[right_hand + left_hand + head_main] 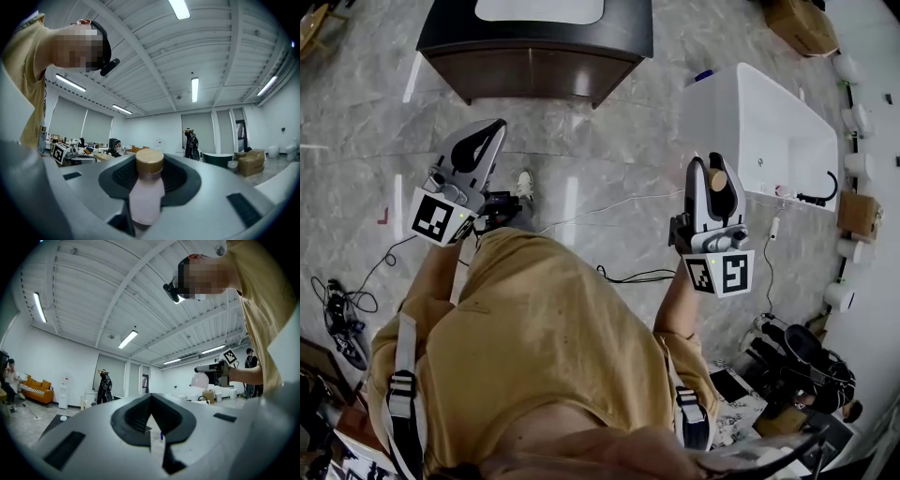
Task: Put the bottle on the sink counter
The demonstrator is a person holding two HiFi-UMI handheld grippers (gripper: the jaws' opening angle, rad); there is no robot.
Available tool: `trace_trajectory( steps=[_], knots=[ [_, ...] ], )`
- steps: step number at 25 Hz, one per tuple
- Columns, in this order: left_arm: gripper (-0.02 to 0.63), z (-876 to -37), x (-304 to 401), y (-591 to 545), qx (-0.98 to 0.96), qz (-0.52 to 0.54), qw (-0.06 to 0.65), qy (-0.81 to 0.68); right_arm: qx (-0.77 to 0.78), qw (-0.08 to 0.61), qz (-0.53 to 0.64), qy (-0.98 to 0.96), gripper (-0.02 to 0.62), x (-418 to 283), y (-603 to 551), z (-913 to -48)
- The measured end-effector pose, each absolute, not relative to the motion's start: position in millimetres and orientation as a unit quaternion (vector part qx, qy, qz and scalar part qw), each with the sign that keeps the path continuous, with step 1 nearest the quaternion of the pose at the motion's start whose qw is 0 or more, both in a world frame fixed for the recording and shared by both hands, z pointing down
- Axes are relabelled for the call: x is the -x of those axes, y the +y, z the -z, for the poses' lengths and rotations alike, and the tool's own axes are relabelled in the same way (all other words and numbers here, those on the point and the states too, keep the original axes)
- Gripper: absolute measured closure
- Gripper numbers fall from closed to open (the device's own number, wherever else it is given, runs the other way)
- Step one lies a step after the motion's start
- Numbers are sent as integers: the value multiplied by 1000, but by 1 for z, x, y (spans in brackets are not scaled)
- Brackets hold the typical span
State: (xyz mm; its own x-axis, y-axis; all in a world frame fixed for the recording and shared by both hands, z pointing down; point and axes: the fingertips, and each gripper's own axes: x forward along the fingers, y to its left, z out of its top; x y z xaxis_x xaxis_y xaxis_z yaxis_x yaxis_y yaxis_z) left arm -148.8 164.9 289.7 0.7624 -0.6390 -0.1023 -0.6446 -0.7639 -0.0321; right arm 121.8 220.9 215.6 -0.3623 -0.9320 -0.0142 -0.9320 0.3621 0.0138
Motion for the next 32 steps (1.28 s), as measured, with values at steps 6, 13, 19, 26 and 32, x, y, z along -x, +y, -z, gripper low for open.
trace_trajectory(
  steps=[6, 13, 19, 26, 32],
  knots=[
    [604, -299, 157, 116, 940, -44, 14, 339, 570, -9, -9, 821, 477, -112, 178, -210],
    [604, -311, 163, 77, 944, -45, -6, 328, 576, -16, -1, 817, 476, -98, 138, -209],
    [604, -316, 163, 57, 947, -50, -11, 318, 581, -24, 0, 814, 476, -93, 121, -212],
    [604, -312, 155, 46, 951, -53, -7, 304, 585, -24, -1, 811, 476, -96, 109, -211],
    [604, -309, 147, 32, 951, -55, -1, 306, 583, -19, -5, 812, 476, -106, 90, -213]
  ],
)
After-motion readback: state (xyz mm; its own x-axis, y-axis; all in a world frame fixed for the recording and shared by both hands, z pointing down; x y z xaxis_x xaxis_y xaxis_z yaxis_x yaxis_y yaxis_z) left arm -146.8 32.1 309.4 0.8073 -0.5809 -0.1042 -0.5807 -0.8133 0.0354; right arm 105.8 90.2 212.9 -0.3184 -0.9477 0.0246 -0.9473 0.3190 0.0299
